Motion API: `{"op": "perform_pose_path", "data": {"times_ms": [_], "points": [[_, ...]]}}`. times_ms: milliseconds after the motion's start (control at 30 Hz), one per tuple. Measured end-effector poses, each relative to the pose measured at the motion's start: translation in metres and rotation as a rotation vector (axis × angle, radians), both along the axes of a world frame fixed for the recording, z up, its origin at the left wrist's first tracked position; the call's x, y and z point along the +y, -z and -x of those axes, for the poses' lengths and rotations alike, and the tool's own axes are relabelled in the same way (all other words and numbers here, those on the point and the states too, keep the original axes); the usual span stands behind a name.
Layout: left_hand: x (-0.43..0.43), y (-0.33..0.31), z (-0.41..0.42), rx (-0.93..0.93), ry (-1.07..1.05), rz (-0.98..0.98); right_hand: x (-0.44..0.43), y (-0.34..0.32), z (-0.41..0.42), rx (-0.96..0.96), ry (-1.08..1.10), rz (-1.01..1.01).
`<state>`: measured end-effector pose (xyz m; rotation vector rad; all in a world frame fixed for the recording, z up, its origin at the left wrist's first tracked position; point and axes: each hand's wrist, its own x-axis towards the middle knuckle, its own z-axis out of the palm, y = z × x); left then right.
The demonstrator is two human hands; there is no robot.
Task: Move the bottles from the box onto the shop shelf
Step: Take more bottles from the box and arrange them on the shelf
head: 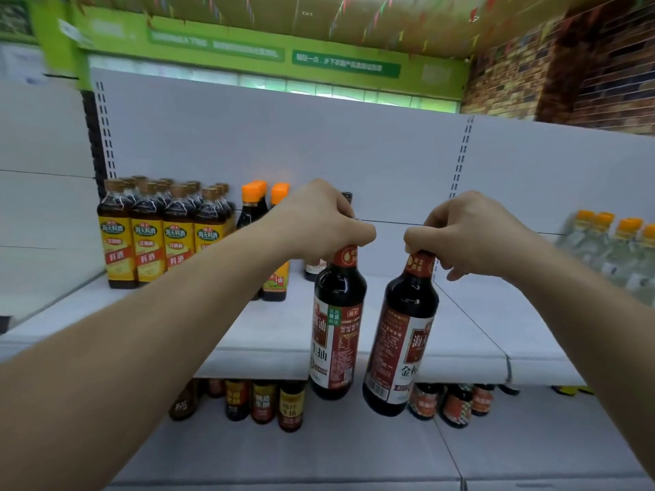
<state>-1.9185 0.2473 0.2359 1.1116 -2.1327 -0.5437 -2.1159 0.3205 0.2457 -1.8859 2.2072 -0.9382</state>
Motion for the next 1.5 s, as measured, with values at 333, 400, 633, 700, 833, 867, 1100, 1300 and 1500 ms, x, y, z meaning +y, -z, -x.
{"op": "perform_pose_path", "data": {"times_ms": [333, 400, 633, 700, 833, 867, 1100, 1300, 1500], "points": [[-0.059, -0.009, 0.03, 0.028, -0.08, -0.004, -0.079, -0.01, 0.035, 0.031, -0.089, 0.037], [-0.071, -0.009, 0.038, 0.025, -0.1, -0.002, -0.096, -0.009, 0.043, 0.033, -0.107, 0.035], [-0.114, -0.004, 0.069, 0.003, -0.167, -0.028, -0.157, 0.0, 0.074, 0.05, -0.148, 0.014], [-0.127, -0.002, 0.076, 0.001, -0.186, -0.032, -0.173, 0.002, 0.083, 0.055, -0.158, 0.02], [-0.149, 0.004, 0.089, -0.014, -0.224, -0.059, -0.202, 0.006, 0.095, 0.057, -0.191, 0.038], [-0.154, 0.006, 0.092, -0.017, -0.233, -0.065, -0.209, 0.007, 0.097, 0.06, -0.196, 0.039], [-0.182, 0.014, 0.102, -0.006, -0.275, -0.053, -0.241, 0.015, 0.102, 0.048, -0.218, 0.02], [-0.197, 0.03, 0.104, 0.087, -0.239, -0.016, -0.249, 0.024, 0.101, -0.036, -0.2, 0.038], [-0.2, 0.043, 0.102, 0.181, -0.216, 0.013, -0.242, 0.035, 0.103, -0.106, -0.195, 0.043]]}}
